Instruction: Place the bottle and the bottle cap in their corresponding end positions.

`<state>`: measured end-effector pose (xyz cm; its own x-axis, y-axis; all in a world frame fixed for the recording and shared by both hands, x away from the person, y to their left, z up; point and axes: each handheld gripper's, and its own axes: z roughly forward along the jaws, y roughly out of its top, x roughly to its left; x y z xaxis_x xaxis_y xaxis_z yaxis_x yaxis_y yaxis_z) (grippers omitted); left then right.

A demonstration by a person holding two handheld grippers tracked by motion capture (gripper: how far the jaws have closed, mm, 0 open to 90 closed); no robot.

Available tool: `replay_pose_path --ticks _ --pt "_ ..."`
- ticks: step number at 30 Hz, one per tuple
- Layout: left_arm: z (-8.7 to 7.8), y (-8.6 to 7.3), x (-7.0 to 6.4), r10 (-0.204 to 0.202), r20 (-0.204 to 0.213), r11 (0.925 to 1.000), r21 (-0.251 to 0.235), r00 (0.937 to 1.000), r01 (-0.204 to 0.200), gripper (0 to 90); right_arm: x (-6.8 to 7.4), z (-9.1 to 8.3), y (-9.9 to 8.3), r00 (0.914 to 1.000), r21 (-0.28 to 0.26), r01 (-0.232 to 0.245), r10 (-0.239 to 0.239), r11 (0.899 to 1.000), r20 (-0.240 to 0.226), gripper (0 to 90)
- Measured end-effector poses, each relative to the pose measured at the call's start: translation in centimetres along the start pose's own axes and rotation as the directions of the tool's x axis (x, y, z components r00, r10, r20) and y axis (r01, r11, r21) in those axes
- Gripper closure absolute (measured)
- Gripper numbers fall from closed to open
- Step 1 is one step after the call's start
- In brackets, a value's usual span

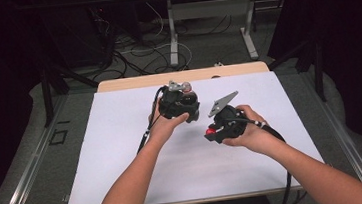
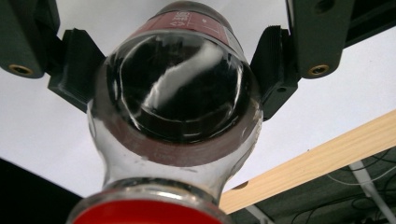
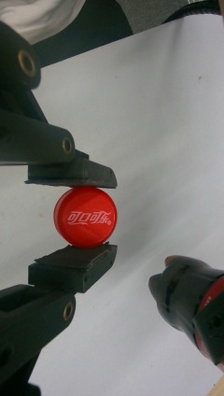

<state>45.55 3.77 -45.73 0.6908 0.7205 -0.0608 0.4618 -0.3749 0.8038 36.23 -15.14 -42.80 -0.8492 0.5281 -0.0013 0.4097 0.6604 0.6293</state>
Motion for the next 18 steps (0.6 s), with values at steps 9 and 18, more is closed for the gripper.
replay_pose_path --ticks 9,18 --pt "2.6 -1.3 0.5 -0.018 -0.027 0.9996 0.021 0.9995 0.018 29.8 -0.4 0.6 -0.6 0.9998 -0.002 -0.015 0.015 1.000 0.014 61.2" --pt "3.6 -2.9 0.9 -0.016 -0.041 0.9990 0.041 0.9990 0.018 29.7 -0.5 0.9 -0.6 0.9997 -0.013 -0.018 0.018 1.000 0.015 61.2"
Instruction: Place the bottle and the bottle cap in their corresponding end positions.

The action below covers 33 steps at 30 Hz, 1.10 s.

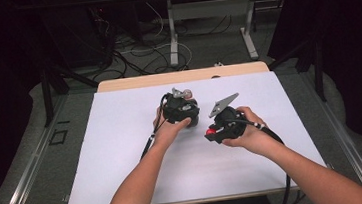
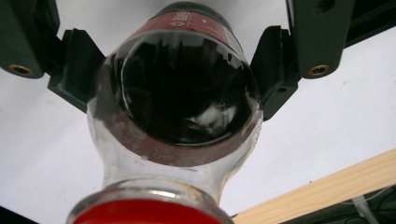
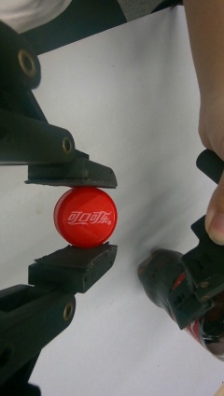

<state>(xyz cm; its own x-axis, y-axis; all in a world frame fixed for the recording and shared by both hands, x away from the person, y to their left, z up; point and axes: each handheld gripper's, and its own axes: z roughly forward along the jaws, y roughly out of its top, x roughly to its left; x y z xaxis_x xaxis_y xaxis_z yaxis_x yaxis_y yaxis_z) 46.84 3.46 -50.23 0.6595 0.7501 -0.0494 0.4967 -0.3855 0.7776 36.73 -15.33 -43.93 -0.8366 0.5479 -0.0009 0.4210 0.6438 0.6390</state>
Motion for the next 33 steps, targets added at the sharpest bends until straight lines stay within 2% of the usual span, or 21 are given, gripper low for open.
replay_pose_path --ticks 2,4,7,9,10,11,12,13,15,16,17,19,21,24,26,27,29,30,31,33 --pt "0.1 -0.3 0.1 -0.011 0.007 0.9999 0.006 0.9999 0.011 29.7 0.0 0.1 0.0 1.0000 0.002 -0.007 0.007 1.000 0.004 61.1" --pt "0.1 -0.7 0.0 -0.005 0.007 0.9999 -0.009 1.0000 0.006 29.5 0.1 0.3 0.1 0.9999 0.021 -0.013 0.013 1.000 -0.002 61.2" --pt "0.1 -1.2 -0.2 0.033 0.005 0.9991 -0.028 0.9994 -0.033 29.2 0.1 0.8 0.1 1.0000 0.011 -0.007 0.007 1.000 -0.004 61.2" --pt "0.0 -1.4 -0.1 0.027 0.012 0.9989 -0.039 0.9996 -0.026 29.0 0.2 1.0 0.1 0.9999 0.017 -0.014 0.014 1.000 -0.008 61.1" --pt "0.0 -1.4 0.0 0.032 0.015 0.9987 -0.041 0.9994 -0.031 28.9 0.1 1.3 0.1 0.9999 0.007 0.007 -0.007 1.000 -0.009 61.2" --pt "0.0 -1.4 0.0 0.031 0.016 0.9987 -0.039 0.9994 -0.031 28.9 0.2 1.3 0.1 0.9999 0.013 -0.010 0.010 1.000 -0.008 61.2" --pt "0.0 -1.4 -0.1 0.031 0.014 0.9988 -0.038 0.9994 -0.030 28.8 0.2 1.6 0.1 0.9999 0.010 -0.007 0.007 1.000 -0.013 61.2" --pt "0.0 -1.4 -0.1 0.028 0.014 0.9989 -0.037 0.9995 -0.028 28.7 0.4 1.7 0.1 0.9998 0.029 -0.011 0.012 1.000 -0.018 61.1" --pt "0.0 -1.4 -0.1 0.016 0.018 0.9992 -0.038 0.9997 -0.015 28.5 0.5 2.1 0.0 0.9999 0.013 -0.003 0.003 1.000 -0.010 61.2" --pt "0.0 -1.4 0.0 0.006 0.027 0.9996 -0.029 0.9996 -0.006 27.6 0.6 2.2 0.0 0.9995 0.027 -0.010 0.011 1.000 -0.028 61.2" --pt "0.0 -1.3 0.1 0.009 0.032 0.9994 -0.035 0.9994 -0.008 25.3 0.7 2.5 0.0 0.9998 0.022 -0.010 0.010 1.000 -0.015 61.2" --pt "-0.1 -1.4 0.1 -0.005 0.045 0.9996 -0.026 0.9990 0.006 21.1 0.8 2.9 -0.1 0.9996 0.025 -0.007 0.008 1.000 -0.028 61.1" --pt "-0.2 -1.4 0.1 -0.010 0.040 0.9998 -0.015 0.9991 0.010 17.1 0.7 3.3 -0.2 0.9995 0.028 -0.005 0.005 1.000 -0.032 61.2" --pt "-0.9 -1.6 0.3 -0.022 0.041 0.9997 -0.011 0.9989 0.022 13.9 0.9 4.0 -0.3 0.9994 0.017 -0.013 0.013 1.000 -0.031 61.1" --pt "-1.4 -1.8 0.4 -0.053 0.049 0.9980 -0.033 0.9974 0.054 8.3 1.1 4.5 -0.3 0.9988 0.032 -0.012 0.013 0.999 -0.047 61.2" --pt "-1.9 -1.9 0.6 -0.050 0.056 0.9984 -0.024 0.9971 0.052 5.5 1.2 4.7 -0.3 0.9987 0.036 -0.013 0.015 0.999 -0.049 61.1" --pt "-2.7 -2.0 0.7 -0.084 0.086 0.9954 -0.040 0.9928 0.087 1.1 1.4 5.4 -0.4 0.9983 0.035 0.006 -0.004 0.999 -0.058 61.1" --pt "-3.3 -2.1 0.8 -0.088 0.102 0.9944 -0.049 0.9908 0.093 0.6 1.5 5.6 -0.5 0.9984 0.040 0.014 -0.011 0.999 -0.056 61.1" --pt "-3.7 -2.1 0.6 -0.106 0.120 0.9917 -0.060 0.9871 0.114 0.6 1.7 5.8 -0.5 0.9989 0.044 0.007 -0.004 0.999 -0.048 61.1" --pt "-4.9 -2.3 0.5 -0.094 0.138 0.9923 -0.067 0.9859 0.104 0.6 1.9 6.3 -0.6 0.9986 0.042 0.007 -0.004 0.999 -0.052 61.1"
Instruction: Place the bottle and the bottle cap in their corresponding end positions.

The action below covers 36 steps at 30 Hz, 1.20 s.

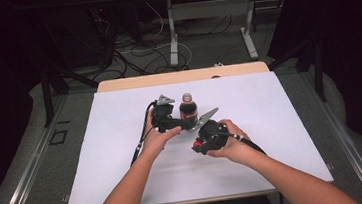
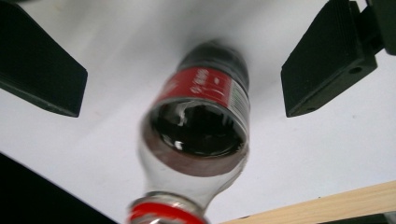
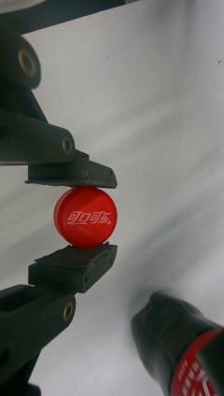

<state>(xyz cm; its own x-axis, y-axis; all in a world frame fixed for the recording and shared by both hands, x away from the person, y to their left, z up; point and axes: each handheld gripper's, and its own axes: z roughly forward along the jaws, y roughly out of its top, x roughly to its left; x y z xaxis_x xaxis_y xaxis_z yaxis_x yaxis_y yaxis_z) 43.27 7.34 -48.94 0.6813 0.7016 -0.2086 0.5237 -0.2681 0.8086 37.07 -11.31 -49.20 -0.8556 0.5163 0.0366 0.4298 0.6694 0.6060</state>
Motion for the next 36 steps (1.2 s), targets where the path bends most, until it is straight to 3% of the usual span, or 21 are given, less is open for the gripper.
replay_pose_path --ticks 6,9,13,15,20,23,24,29,36 --pt "-2.6 -1.0 -1.0 -0.002 0.039 0.9999 -0.016 0.9993 0.002 0.6 0.3 1.5 -0.4 0.9997 0.028 0.005 -0.004 1.000 -0.023 61.1" --pt "-3.6 -1.6 -1.1 0.013 0.033 0.9998 -0.014 0.9994 -0.012 0.6 0.3 2.1 -0.7 0.9998 0.036 0.012 -0.012 0.999 -0.016 61.0" --pt "-5.1 -2.5 -1.2 -0.007 0.037 0.9995 -0.032 0.9993 0.009 0.7 0.4 2.6 -0.8 0.9996 0.053 0.021 -0.020 0.998 -0.018 61.0" --pt "-5.7 -3.1 -1.3 -0.009 0.020 0.9985 -0.054 0.9998 0.010 0.7 0.5 2.9 -0.9 0.9995 0.063 0.024 -0.023 0.998 -0.020 60.9" --pt "-6.6 -4.4 -0.9 -0.016 -0.052 0.9987 -0.049 0.9985 0.013 0.6 0.7 3.5 -0.8 0.9991 0.076 0.040 -0.039 0.996 -0.013 60.9" --pt "-7.0 -5.0 -0.4 -0.048 -0.066 0.9977 -0.050 0.9966 0.045 0.6 0.8 3.9 -1.0 0.9985 0.082 0.054 -0.053 0.995 -0.015 60.9" --pt "-7.1 -5.2 -0.1 -0.038 -0.074 0.9982 -0.049 0.9965 0.035 0.6 0.9 4.0 -1.0 0.9990 0.091 0.043 -0.042 0.995 -0.013 60.9" --pt "-7.5 -5.8 0.6 -0.061 -0.093 0.9975 -0.041 0.9938 0.057 0.6 0.7 4.6 -1.3 0.9990 0.102 0.042 -0.040 0.994 -0.019 60.1" --pt "-7.7 -6.1 1.1 -0.058 -0.105 0.9979 -0.034 0.9928 0.054 0.6 0.3 4.4 -1.4 0.9992 0.079 0.019 -0.016 0.997 -0.035 45.0"
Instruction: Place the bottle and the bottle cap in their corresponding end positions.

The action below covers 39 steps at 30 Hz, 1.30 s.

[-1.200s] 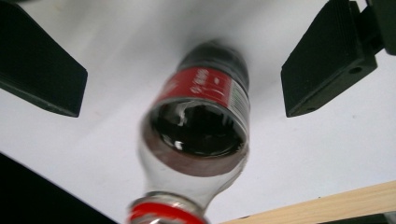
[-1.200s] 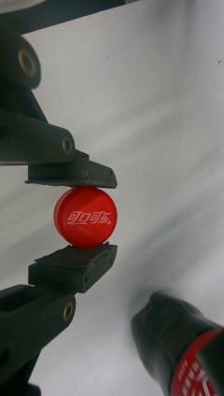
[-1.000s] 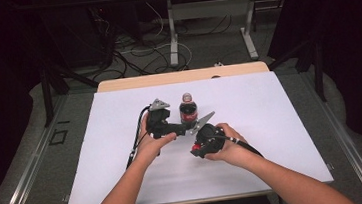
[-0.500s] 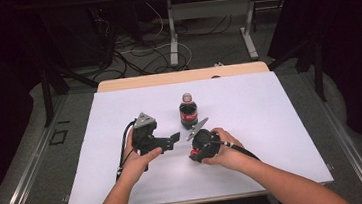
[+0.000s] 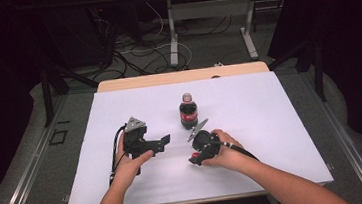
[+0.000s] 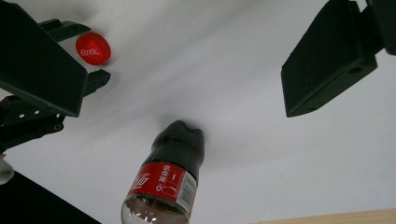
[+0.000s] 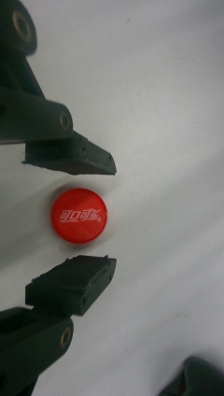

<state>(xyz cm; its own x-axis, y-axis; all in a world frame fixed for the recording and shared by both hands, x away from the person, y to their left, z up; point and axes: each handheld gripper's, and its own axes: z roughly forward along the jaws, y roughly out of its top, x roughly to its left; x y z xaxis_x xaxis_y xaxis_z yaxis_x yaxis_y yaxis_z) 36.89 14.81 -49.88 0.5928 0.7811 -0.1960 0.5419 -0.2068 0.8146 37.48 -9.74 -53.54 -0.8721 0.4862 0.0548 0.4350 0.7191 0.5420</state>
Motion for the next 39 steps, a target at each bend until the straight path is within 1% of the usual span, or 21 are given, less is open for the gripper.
replay_pose_path --ticks 4,5,8,9,10,11,12,13,15,18,20,22,24,28,30,31,34,36,37,38,39 --pt "0.2 -0.4 0.4 -0.002 -0.030 1.0000 -0.002 0.9995 0.002 0.6 -0.8 -1.1 -0.1 0.9996 -0.063 -0.027 0.027 0.998 -0.005 39.8" --pt "0.3 -0.4 0.5 0.001 -0.035 1.0000 0.004 0.9994 -0.001 0.6 -1.0 -1.5 -0.2 0.9982 -0.072 -0.059 0.059 0.996 0.004 39.2" --pt "0.5 -0.8 0.9 -0.009 -0.044 0.9999 0.006 0.9990 0.010 0.6 -2.3 -2.4 -0.7 0.9953 -0.113 -0.093 0.095 0.989 0.017 38.8" --pt "0.5 -0.8 1.0 -0.015 -0.047 0.9998 0.015 0.9988 0.015 0.6 -2.5 -2.7 -1.0 0.9918 -0.115 -0.120 0.124 0.986 0.032 38.7" --pt "0.5 -0.9 1.2 -0.011 -0.050 0.9998 0.017 0.9987 0.012 0.6 -2.9 -3.0 -1.3 0.9903 -0.129 -0.119 0.127 0.984 0.055 38.6" --pt "0.5 -0.9 1.3 -0.012 -0.057 0.9998 0.015 0.9983 0.013 0.6 -3.2 -3.1 -1.5 0.9839 -0.153 -0.142 0.157 0.978 0.086 38.6" --pt "0.6 -1.0 1.4 -0.019 -0.056 0.9997 0.014 0.9983 0.019 0.6 -3.5 -3.5 -1.7 0.9800 -0.143 -0.163 0.177 0.976 0.090 38.6" --pt "0.6 -1.0 1.5 -0.017 -0.059 0.9997 0.015 0.9981 0.018 0.6 -3.9 -3.7 -2.1 0.9729 -0.166 -0.188 0.207 0.968 0.103 38.6" --pt "0.5 -1.1 1.7 -0.022 -0.064 0.9994 0.026 0.9977 0.024 0.6 -4.5 -4.1 -2.7 0.9631 -0.199 -0.206 0.235 0.958 0.131 38.3" --pt "0.5 -1.2 1.9 -0.030 -0.073 0.9994 0.012 0.9969 0.031 0.6 -5.6 -5.0 -3.7 0.9439 -0.246 -0.254 0.295 0.935 0.148 35.0" --pt "0.5 -1.3 2.0 -0.032 -0.077 0.9994 0.011 0.9965 0.033 0.6 -6.2 -5.6 -4.4 0.9215 -0.270 -0.291 0.344 0.918 0.179 29.8" --pt "0.5 -1.3 2.1 -0.038 -0.082 0.9992 0.010 0.9959 0.039 0.6 -6.8 -6.2 -5.2 0.9074 -0.289 -0.298 0.364 0.910 0.210 23.5" --pt "0.5 -1.4 2.3 -0.036 -0.087 0.9992 0.013 0.9956 0.038 0.6 -7.5 -6.8 -6.0 0.8834 -0.307 -0.325 0.403 0.895 0.240 16.1" --pt "0.5 -1.5 2.5 -0.045 -0.093 0.9987 0.017 0.9946 0.047 0.6 -8.6 -7.7 -7.9 0.8405 -0.360 -0.365 0.470 0.859 0.269 11.9" --pt "0.6 -1.5 2.7 -0.050 -0.097 0.9985 0.016 0.9941 0.051 0.6 -9.1 -7.9 -8.8 0.8224 -0.375 -0.372 0.489 0.849 0.291 5.3" --pt "0.5 -1.5 2.8 -0.041 -0.098 0.9988 0.025 0.9944 0.043 0.6 -9.3 -8.1 -9.2 0.8161 -0.386 -0.371 0.495 0.844 0.298 3.8" --pt "0.5 -1.6 3.0 -0.062 -0.096 0.9978 0.016 0.9934 0.064 0.6 -9.6 -8.4 -10.4 0.7998 -0.423 -0.381 0.523 0.822 0.295 1.6" --pt "0.5 -1.7 3.2 -0.066 -0.100 0.9975 0.017 0.9928 0.068 0.5 -9.9 -8.4 -11.2 0.7800 -0.439 -0.402 0.552 0.803 0.295 0.0" --pt "0.4 -1.7 3.3 -0.068 -0.093 0.9971 0.027 0.9933 0.071 0.5 -10.0 -8.4 -11.6 0.7753 -0.437 -0.411 0.559 0.800 0.294 0.0" --pt "0.5 -1.7 3.3 -0.076 -0.097 0.9968 0.018 0.9924 0.078 0.5 -10.0 -8.3 -11.9 0.7626 -0.438 -0.420 0.571 0.795 0.305 0.0" --pt "0.4 -1.7 3.5 -0.071 -0.093 0.9966 0.037 0.9931 0.074 0.6 -10.0 -8.3 -12.2 0.7556 -0.440 -0.414 0.571 0.797 0.321 0.0"
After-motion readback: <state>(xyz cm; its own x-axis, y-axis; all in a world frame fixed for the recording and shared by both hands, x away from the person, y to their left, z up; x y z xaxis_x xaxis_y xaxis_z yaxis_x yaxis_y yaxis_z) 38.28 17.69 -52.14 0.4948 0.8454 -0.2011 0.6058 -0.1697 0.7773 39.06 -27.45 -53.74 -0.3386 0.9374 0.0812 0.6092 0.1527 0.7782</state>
